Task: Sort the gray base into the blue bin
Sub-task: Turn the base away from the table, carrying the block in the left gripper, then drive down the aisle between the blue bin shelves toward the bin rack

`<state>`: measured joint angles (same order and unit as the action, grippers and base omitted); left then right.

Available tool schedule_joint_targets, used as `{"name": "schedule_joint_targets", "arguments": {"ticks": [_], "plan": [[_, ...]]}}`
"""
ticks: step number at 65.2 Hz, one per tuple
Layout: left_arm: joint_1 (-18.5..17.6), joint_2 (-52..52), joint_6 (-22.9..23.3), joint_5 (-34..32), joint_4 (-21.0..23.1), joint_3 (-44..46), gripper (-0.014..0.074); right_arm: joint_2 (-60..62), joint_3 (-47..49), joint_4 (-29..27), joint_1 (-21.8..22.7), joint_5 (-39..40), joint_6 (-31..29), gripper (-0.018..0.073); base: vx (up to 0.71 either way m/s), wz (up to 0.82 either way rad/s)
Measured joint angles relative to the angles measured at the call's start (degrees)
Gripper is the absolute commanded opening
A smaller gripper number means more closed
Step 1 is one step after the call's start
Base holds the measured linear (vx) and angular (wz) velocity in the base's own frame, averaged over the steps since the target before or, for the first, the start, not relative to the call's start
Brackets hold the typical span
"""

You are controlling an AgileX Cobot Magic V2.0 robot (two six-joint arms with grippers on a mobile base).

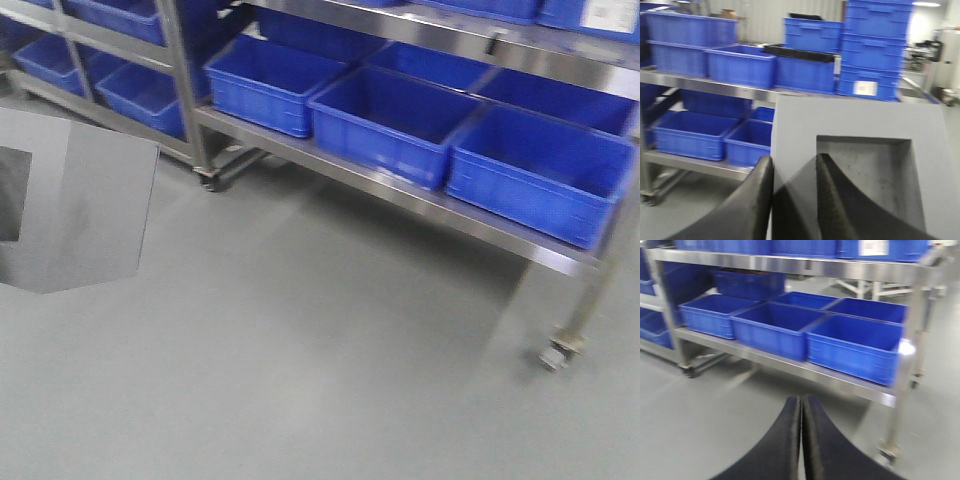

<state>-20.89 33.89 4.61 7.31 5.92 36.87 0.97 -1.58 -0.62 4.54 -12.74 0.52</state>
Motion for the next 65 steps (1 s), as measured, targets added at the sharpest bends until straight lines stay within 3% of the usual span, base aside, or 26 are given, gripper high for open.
{"name": "schedule_joint_targets", "arguments": {"ticks": [65], "plan": [[0.00,0.00,0.00,0.00,0.00,0.00,-0.0006,0.00,0.00,0.00,0.00,0.00,0.00,-0.0005,0.24,0.59]]}}
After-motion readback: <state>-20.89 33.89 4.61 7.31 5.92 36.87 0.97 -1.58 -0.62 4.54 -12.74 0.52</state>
